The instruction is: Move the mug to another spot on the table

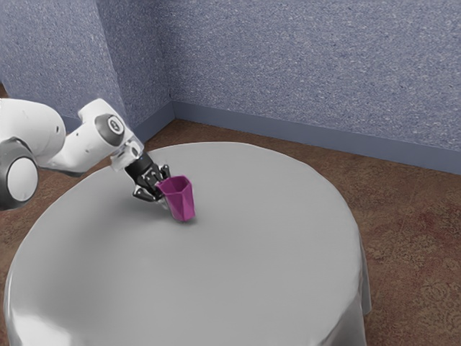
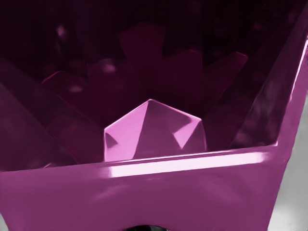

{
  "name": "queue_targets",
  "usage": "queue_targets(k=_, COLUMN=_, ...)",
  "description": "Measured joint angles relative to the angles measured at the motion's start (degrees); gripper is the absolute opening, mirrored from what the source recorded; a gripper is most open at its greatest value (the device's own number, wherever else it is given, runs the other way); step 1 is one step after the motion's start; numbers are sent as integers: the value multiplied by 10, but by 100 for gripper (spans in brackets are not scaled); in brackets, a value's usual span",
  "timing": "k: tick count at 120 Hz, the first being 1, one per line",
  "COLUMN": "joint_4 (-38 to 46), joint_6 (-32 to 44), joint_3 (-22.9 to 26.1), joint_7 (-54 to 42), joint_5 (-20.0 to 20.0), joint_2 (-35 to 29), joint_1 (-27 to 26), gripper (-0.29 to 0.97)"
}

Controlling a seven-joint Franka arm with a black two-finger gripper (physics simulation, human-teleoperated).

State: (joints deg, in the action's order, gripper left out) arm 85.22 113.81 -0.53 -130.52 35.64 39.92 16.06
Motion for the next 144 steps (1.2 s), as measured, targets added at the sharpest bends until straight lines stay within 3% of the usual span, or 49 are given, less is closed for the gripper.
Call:
queue_targets(k=44, joint_4=0, joint_6=15, joint_3=0, joint_7=17, joint_5=0, joint_2=16, joint_1=-1, gripper=-2)
queue_targets(k=56, joint_4=0, joint_6=16, joint_3=0, joint_7=22, joint_5=-4, joint_2=17, joint_1=-1, gripper=9)
queue_targets(k=79, joint_4=0, joint_6=15, joint_3=0, joint_7=30, joint_5=-6, joint_2=17, joint_1=-1, gripper=42)
queue_targets(k=101, joint_4=1, joint_6=14, joint_3=0, joint_7=36, joint_5=-6, joint_2=6, joint_1=-1, gripper=57)
queue_targets(k=120, joint_4=17, joint_6=13, joint_3=1, joint_7=39, joint_5=-7, joint_2=-44, joint_1=-1, gripper=63)
queue_targets(k=144, joint_4=123, joint_6=7, joint_3=2, joint_7=46, joint_5=-16, joint_2=-176, joint_1=-1, gripper=66)
